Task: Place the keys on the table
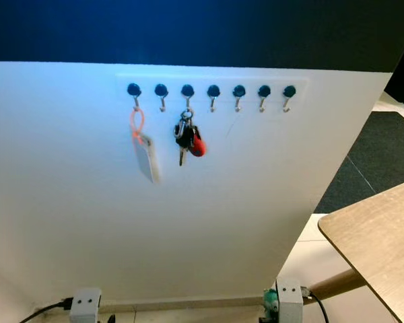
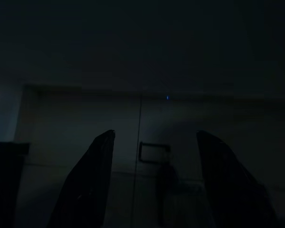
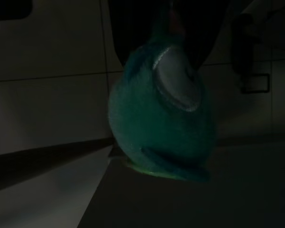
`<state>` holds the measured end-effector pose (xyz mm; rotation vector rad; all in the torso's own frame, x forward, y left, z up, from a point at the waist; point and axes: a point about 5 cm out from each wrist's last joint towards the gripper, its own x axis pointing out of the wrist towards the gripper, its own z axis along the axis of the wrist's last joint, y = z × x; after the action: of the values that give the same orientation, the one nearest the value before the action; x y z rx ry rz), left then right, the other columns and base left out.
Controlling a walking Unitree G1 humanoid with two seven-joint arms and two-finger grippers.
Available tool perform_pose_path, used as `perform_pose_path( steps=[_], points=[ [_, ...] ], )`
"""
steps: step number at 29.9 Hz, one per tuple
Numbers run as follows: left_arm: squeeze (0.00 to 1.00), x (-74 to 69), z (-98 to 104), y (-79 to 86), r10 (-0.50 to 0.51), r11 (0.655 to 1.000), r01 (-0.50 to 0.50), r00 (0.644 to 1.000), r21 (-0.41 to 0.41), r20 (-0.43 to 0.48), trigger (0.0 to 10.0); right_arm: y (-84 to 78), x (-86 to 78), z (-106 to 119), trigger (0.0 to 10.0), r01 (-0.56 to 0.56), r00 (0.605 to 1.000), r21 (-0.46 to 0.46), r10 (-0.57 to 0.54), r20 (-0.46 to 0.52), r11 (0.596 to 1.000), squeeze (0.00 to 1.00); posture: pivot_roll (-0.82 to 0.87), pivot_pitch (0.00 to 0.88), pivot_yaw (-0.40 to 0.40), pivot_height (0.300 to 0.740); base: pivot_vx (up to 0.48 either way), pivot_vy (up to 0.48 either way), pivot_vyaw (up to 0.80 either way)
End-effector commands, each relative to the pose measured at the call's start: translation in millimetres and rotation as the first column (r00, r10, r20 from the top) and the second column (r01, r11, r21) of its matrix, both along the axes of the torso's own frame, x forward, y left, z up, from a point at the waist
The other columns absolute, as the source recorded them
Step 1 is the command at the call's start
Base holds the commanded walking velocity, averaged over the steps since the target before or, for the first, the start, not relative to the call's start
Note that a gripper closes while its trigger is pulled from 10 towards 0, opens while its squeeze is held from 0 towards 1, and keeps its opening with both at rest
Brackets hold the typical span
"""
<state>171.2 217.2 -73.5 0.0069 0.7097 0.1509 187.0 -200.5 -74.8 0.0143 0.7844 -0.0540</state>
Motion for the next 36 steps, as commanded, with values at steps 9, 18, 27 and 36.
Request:
perform_pose_path(
  steps=[9,18,27,36],
  points=[
    [0.0,18.6,7.6,-0.6,0.011,1.0,-0.011,1.0,-0.004,0.028,10.0,9.6,17.0,11.4,10.0,-0.106,0.989,0.066,0.098,0.109,0.992,0.0,0.02,0.011,0.005,0.74,0.0,0.0,0.0],
    [0.0,29.5,15.8,10.5,0.006,0.999,-0.008,0.999,0.045,0.053,10.0,-40.2,17.0,19.9,10.0,0.082,0.992,-0.108,-0.07,0.104,0.991,0.0,0.02,0.0,-0.021,0.74,0.0,0.0,0.0],
    [0.0,37.2,16.2,-12.5,-0.225,0.974,0.224,0.973,0.016,0.043,10.0,-13.0,27.2,20.3,10.0,0.023,0.99,-0.019,-0.02,0.142,1.0,0.0,-0.01,0.0,0.037,0.74,0.0,0.0,0.0],
    [0.0,52.6,27.9,-0.3,-0.16,0.987,0.157,0.983,0.045,0.092,10.0,-11.2,38.2,28.4,10.0,0.021,0.979,-0.004,-0.019,0.202,1.0,0.0,0.0,0.0,0.03,0.74,0.0,0.0,0.0]
  ],
)
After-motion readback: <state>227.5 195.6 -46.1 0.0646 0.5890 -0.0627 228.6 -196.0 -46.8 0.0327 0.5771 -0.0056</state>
